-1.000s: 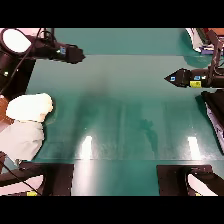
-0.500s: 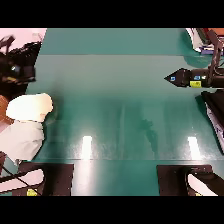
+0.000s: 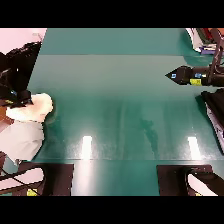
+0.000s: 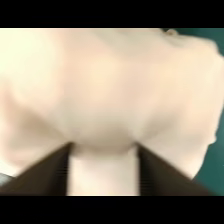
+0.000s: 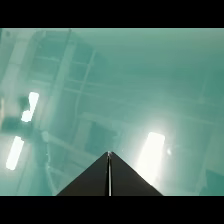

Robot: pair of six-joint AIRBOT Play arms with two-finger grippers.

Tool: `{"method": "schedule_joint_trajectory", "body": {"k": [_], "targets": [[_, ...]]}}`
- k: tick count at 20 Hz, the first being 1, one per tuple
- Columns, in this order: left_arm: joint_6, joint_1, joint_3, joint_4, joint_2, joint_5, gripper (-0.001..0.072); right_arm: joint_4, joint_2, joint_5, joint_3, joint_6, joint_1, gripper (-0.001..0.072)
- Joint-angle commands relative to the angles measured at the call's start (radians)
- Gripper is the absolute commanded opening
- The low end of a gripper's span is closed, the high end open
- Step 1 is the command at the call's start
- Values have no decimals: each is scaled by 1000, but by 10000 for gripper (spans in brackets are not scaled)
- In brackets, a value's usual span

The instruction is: Fold the shirts.

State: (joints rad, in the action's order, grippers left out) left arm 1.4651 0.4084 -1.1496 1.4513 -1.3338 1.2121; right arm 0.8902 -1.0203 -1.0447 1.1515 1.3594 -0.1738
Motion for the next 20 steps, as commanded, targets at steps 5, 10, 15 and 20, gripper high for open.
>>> {"method": "schedule_joint_trajectory", "body": {"k": [5,10,15,20], "targets": [[-4,-5,-55,-120,127,-12,22,-28,1,31,38,1,0,18],[24,-224,-364,-162,406,-66,21,-23,0,134,258,0,0,18],[119,-511,-566,-146,473,-96,21,50,-16,161,439,-18,1,18],[207,-725,-554,-147,386,-90,21,80,-81,51,575,-18,1,18]]}}
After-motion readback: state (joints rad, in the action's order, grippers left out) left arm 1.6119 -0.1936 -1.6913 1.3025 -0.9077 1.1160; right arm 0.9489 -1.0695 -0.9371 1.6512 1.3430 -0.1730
